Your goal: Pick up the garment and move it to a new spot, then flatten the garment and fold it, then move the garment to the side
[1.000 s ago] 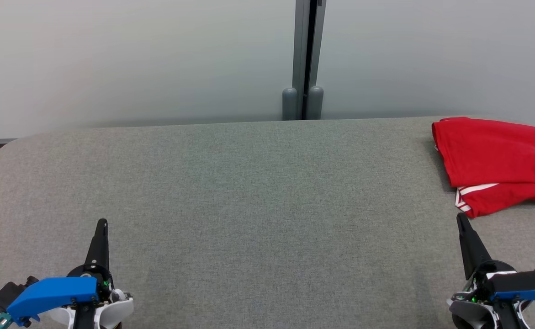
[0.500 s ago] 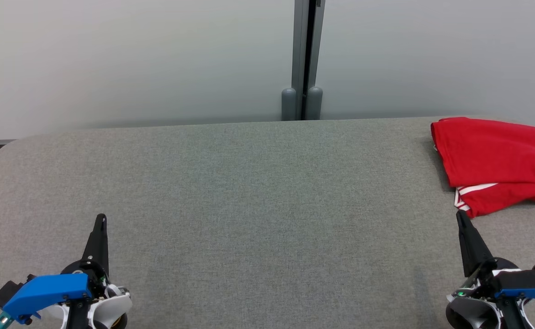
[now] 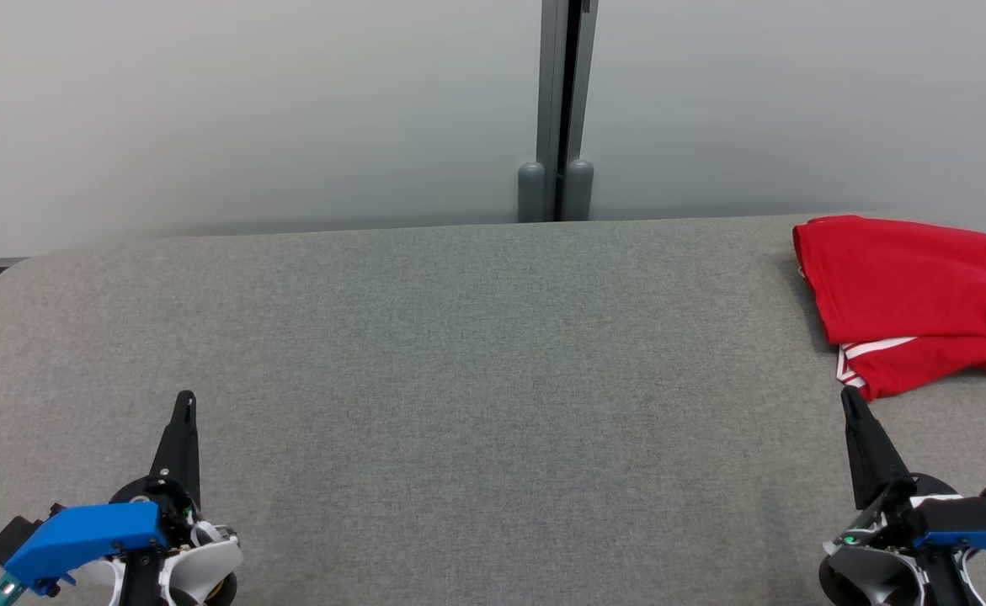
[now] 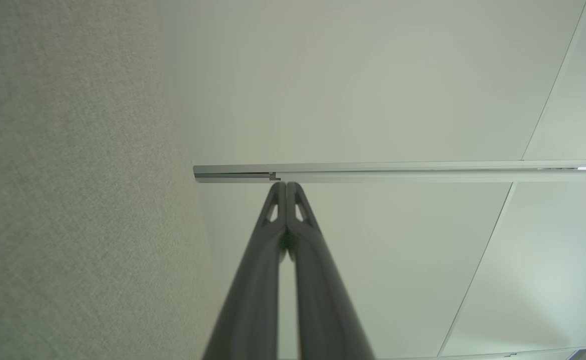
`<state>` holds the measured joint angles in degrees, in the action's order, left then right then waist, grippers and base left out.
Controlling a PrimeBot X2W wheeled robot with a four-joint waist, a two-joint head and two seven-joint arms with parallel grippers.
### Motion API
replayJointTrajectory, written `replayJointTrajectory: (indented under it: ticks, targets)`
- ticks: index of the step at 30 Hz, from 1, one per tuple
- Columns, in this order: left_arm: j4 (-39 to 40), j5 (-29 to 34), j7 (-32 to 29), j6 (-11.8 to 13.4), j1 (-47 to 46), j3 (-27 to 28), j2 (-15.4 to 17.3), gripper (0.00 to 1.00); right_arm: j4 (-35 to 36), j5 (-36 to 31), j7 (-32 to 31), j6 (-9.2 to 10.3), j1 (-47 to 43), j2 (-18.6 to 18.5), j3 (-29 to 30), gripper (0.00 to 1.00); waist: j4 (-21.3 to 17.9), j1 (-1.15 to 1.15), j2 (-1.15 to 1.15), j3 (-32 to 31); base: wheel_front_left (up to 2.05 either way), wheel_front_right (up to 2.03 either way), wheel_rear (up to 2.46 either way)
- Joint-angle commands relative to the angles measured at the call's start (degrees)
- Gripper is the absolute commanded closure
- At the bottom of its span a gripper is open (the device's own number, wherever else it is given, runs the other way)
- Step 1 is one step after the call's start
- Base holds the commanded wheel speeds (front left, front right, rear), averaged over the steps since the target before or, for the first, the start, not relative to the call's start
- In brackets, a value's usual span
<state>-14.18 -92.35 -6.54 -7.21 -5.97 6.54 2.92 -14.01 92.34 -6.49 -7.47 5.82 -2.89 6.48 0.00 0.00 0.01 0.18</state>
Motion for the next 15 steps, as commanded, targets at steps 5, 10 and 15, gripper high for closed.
replayJointTrajectory:
  ticks: [5, 10, 15]
  targets:
    - [0.2, -0.1, -0.2, -0.5, -0.6, 0.1, -0.1, 1.00, -0.1, 0.1, -0.3, -0.04, 0.8, 0.0, 0.2, 1.00, 0.0, 0.00, -0.01, 0.0, 0.00, 0.00, 0.00]
    - [0.2, -0.1, -0.2, -0.5, -0.6, 0.1, -0.1, 1.00, -0.1, 0.1, -0.3, -0.04, 0.7, 0.0, 0.2, 1.00, 0.0, 0.00, -0.01, 0.0, 0.00, 0.00, 0.00]
    - [0.2, -0.1, -0.2, -0.5, -0.6, 0.1, -0.1, 1.00, -0.1, 0.1, -0.3, -0.04, 0.7, 0.0, 0.2, 1.00, 0.0, 0.00, -0.01, 0.0, 0.00, 0.00, 0.00]
